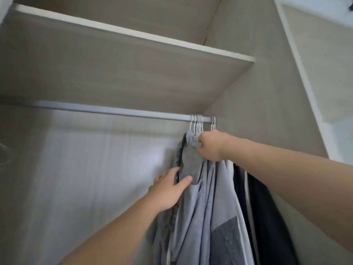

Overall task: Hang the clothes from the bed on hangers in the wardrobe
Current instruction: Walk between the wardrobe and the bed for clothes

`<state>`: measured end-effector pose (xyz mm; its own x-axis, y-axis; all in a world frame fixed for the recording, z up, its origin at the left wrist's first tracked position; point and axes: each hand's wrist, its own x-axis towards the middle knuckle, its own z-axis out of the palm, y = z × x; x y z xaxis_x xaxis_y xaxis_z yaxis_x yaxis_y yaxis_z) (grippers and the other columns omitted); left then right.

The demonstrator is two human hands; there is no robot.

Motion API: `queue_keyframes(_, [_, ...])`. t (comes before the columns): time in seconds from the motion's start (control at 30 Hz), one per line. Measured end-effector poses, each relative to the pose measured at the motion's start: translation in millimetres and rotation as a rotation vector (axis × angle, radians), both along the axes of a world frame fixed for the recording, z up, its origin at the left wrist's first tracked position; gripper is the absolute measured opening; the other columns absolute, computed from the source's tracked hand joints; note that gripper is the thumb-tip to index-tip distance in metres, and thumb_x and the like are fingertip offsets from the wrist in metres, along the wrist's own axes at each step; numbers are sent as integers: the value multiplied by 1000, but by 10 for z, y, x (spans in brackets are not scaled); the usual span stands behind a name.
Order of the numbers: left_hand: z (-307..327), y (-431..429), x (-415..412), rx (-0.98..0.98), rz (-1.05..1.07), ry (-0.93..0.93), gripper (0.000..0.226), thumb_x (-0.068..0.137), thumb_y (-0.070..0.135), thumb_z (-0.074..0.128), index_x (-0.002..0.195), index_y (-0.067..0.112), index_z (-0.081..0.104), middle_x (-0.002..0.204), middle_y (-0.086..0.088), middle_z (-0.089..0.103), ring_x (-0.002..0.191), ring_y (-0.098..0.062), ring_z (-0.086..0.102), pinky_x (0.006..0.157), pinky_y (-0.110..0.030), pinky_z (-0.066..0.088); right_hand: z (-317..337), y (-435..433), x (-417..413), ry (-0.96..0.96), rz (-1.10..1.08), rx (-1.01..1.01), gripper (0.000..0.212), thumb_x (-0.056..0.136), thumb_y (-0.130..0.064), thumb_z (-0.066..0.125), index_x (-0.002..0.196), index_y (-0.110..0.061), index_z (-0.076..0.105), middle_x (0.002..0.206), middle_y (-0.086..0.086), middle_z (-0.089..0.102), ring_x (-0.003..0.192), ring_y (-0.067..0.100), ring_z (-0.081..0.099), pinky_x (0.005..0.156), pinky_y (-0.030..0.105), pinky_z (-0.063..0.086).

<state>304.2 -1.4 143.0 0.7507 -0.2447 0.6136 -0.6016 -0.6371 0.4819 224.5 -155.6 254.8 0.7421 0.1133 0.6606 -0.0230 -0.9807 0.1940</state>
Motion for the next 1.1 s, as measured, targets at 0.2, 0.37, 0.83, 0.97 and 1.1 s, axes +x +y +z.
queue_keyframes(0.2, [59,-164,468,-234,-303,135,91,78,82,50,153,34,31,156,9,39,141,-16,41,115,-33,32,76,276,251,-11,-166,1,16,92,-10,48,106,-8,53,114,16,60,87,32,55,70,30,43])
queue_keyframes(0.37, [7,-181,613,-233,-451,127,70,95,62,49,155,33,28,152,17,39,135,-2,38,105,-20,28,129,455,503,9,-152,184,23,94,-11,53,113,-2,61,106,15,65,87,31,64,69,29,48])
queue_keyframes(0.83, [-59,-25,813,-116,-352,-30,86,80,83,34,155,44,16,161,9,31,147,-21,31,120,-47,25,114,436,953,-220,90,626,20,98,-13,44,107,-1,57,101,16,58,89,26,54,61,26,38])
queue_keyframes(0.97, [-15,12,785,-96,-264,-181,75,90,74,39,154,39,23,158,6,36,144,-22,34,117,-44,27,119,397,957,-306,78,577,17,97,-16,46,89,-3,53,93,16,55,84,28,49,70,28,36])
queue_keyframes(1.1, [48,82,771,-225,-228,-434,56,95,60,44,144,33,41,146,6,50,136,-21,43,110,-47,35,84,384,794,-425,98,476,31,98,-19,46,68,-10,43,87,13,51,82,29,45,69,27,31])
